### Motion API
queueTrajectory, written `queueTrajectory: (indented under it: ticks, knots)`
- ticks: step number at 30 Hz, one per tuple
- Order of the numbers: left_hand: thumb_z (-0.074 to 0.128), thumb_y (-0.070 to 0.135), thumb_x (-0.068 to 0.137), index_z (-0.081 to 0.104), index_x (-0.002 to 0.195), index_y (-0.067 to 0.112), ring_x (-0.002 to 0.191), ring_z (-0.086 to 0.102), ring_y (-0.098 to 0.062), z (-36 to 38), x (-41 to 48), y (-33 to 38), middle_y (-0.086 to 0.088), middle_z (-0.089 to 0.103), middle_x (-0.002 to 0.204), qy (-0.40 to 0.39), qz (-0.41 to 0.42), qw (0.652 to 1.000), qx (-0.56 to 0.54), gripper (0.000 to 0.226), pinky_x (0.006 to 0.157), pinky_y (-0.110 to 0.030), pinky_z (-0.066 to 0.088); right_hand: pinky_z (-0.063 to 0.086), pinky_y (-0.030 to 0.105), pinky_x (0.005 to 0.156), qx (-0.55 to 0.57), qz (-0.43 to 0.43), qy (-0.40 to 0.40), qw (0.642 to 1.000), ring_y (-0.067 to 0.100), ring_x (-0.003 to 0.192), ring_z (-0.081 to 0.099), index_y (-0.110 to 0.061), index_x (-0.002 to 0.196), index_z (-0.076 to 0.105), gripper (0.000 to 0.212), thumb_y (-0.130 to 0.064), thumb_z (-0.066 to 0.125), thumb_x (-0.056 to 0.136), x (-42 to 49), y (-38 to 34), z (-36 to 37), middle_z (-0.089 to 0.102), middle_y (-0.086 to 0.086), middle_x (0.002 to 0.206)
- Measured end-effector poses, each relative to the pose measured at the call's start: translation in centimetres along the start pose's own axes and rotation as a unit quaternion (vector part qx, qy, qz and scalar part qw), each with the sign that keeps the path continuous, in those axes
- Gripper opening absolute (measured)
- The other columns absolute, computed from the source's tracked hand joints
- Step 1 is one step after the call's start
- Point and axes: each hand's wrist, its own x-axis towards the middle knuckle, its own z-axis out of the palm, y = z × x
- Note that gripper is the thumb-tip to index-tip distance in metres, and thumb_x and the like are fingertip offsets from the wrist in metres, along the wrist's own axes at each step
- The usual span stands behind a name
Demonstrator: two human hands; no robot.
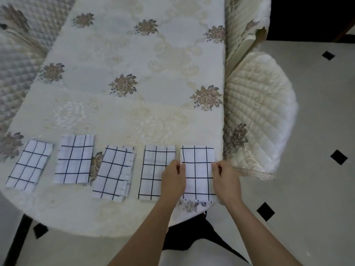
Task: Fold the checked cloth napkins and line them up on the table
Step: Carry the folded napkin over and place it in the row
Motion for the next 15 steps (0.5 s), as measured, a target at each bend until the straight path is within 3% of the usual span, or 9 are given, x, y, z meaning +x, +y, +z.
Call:
queueTrajectory:
  ticks: [7,15]
  knots:
    - [0.046,0.026,0.104,0.048,0.078,0.013,0.059,0.044,-0.010,-0.5,0.4,-0.3,0.001,0.052,0.070,0.017,-0.004,0.999,0.035,0.030,0.051,-0.022,0.031,0.033,0.030,0.052,-0.018,0.030,-0.016,0.999,0.017,0.067,0.057,-0.018,0.084,0.060,0.026,-0.032,0.049,0.102,0.4,-0.3,0.9,0.060,-0.004,0.070]
    - [0.047,0.027,0.104,0.048,0.077,0.012,0.059,0.042,-0.011,-0.5,1.7,-0.3,0.000,0.050,0.070,-0.005,0.004,0.996,0.091,0.031,0.051,-0.025,0.030,0.051,0.038,0.066,-0.048,0.043,-0.002,0.998,0.022,0.075,0.061,-0.018,0.088,0.063,0.024,-0.034,0.050,0.101,0.9,-0.3,0.9,0.066,-0.001,0.079]
